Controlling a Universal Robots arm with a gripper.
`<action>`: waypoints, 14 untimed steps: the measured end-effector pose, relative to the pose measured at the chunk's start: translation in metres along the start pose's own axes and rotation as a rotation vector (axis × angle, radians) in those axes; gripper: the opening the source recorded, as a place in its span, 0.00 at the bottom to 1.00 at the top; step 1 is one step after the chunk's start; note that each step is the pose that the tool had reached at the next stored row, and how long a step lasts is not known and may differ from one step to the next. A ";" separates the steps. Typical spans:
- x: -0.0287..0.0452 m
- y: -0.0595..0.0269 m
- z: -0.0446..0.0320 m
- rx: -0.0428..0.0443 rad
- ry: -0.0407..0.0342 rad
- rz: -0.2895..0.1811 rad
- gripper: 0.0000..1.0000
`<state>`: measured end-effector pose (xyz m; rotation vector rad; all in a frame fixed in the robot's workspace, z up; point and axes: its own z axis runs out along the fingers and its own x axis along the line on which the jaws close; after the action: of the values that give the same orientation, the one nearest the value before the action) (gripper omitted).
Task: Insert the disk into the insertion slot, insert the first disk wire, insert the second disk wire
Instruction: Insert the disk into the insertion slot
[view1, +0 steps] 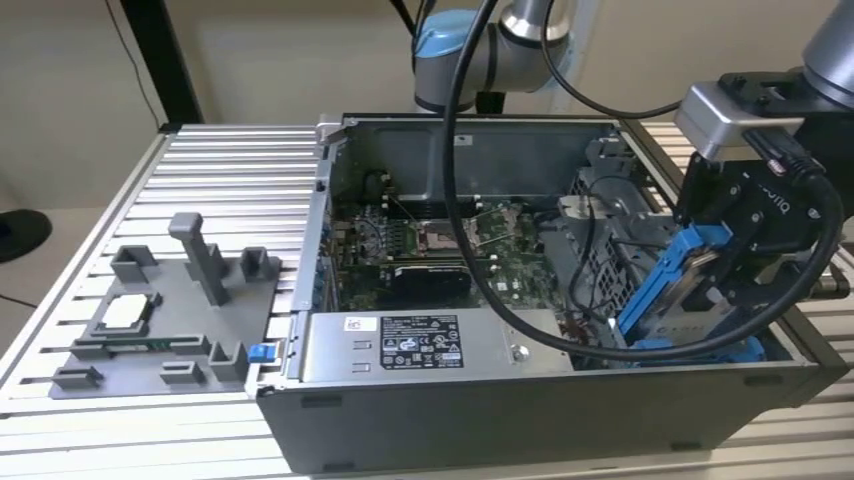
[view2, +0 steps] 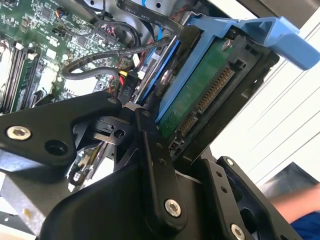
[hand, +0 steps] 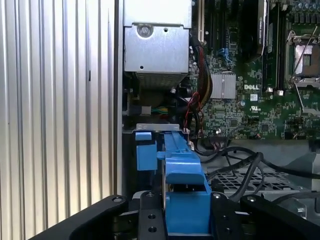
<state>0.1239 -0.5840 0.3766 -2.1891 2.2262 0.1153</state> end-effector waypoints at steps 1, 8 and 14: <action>0.0000 0.0000 0.0001 0.0000 -0.0001 0.000 0.00; 0.0000 0.0000 0.0002 0.0000 -0.0002 0.000 1.00; 0.0000 0.0000 0.0003 0.0000 -0.0002 0.000 1.00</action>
<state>0.1239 -0.5840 0.3763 -2.1889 2.2261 0.1154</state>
